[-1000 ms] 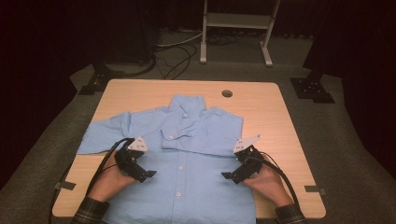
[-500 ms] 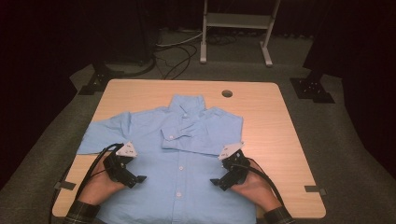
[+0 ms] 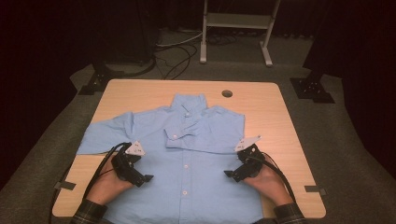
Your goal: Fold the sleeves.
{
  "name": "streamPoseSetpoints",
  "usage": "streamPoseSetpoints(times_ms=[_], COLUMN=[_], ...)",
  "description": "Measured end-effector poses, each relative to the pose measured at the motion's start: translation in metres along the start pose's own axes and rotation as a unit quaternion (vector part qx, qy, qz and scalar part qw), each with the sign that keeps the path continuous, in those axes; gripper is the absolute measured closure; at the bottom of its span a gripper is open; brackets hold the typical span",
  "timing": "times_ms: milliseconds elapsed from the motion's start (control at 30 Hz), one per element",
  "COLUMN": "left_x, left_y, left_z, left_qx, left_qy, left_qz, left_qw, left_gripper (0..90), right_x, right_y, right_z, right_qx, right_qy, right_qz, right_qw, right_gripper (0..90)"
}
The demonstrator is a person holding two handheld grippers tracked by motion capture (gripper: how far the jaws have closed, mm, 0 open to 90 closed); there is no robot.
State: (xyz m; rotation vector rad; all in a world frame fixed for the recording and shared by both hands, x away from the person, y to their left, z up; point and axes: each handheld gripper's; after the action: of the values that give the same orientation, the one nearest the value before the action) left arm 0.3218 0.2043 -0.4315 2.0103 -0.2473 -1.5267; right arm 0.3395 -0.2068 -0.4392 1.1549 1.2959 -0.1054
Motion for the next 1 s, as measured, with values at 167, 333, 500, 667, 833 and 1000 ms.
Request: streamPoseSetpoints(times_ms=[167, 333, 500, 667, 833, 1000], left_x=[0.005, 0.011, 0.019, 0.028, 0.034, 0.042], left_y=[0.006, 0.017, 0.028, 0.040, 0.049, 0.061], left_z=[0.001, 0.003, 0.004, 0.005, 0.008, 0.010], left_qx=[0.001, 0.004, 0.004, 0.007, 0.009, 0.010], left_qy=[0.000, -0.002, -0.002, -0.003, -0.003, -0.002], left_qz=[0.004, 0.000, 0.003, 0.006, 0.010, 0.013], left_qw=[1.0000, 1.0000, 1.0000, 1.0000, 0.9999, 0.9999], left_gripper=[0.0, 0.0, 0.0, 0.0, 0.0, 0.0], right_x=[-0.004, -0.009, -0.015, -0.021, -0.028, -0.032], right_y=[-0.003, -0.007, -0.011, -0.016, -0.021, -0.025], right_z=[0.011, 0.020, 0.030, 0.041, 0.051, 0.058], right_qx=[0.009, 0.021, 0.035, 0.043, 0.053, 0.062], right_qy=[-0.007, -0.016, -0.025, -0.032, -0.041, -0.047], right_qz=[0.003, 0.005, 0.007, 0.007, 0.006, 0.007], right_qw=[0.9999, 0.9996, 0.9991, 0.9985, 0.9978, 0.9969], right_gripper=[0.0, 0.0, 0.2, 0.2, 0.2, 0.2])
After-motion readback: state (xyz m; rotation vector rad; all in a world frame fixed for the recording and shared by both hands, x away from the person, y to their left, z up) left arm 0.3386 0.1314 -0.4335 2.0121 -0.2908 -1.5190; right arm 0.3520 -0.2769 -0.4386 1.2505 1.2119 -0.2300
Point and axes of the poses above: each handheld gripper's, and its own axes: x roughly forward along the jaws, y roughly out of its top, z roughly to its right, and after that the axes turned 15 degrees about x, right-handed
